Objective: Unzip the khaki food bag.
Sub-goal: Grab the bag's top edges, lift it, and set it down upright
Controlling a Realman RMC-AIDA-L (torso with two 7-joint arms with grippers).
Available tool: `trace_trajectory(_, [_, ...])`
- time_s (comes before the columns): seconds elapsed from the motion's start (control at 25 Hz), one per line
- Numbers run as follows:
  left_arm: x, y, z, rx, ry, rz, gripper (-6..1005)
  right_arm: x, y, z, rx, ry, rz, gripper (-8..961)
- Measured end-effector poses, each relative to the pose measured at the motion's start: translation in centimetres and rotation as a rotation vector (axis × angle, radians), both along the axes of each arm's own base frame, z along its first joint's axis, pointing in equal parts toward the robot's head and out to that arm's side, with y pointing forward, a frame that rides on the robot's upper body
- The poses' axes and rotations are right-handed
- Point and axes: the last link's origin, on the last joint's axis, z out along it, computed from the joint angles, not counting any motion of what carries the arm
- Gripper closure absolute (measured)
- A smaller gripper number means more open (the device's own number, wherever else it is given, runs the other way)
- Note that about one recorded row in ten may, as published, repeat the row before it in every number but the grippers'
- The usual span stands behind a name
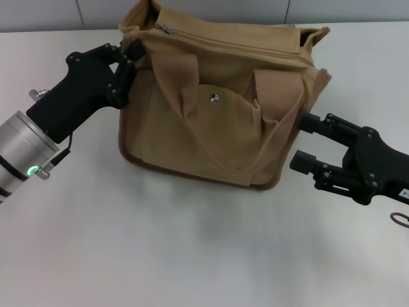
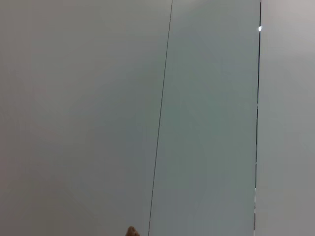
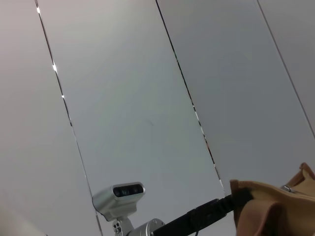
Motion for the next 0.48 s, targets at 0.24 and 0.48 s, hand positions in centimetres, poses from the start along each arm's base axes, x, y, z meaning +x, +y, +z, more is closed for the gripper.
trace_trajectory(0.24, [-0.2,-0.1,0.1,0.007,-0.001,0.004,958,0.0,0.0,-0.1,0.000,-0.002,-0.004,156])
trace_trajectory(0.48, [-0.4,1.2,1.9,0.120,0.031,0.010,957,0.0,0.1,-0.1,0.001,-0.003,-0.005,155])
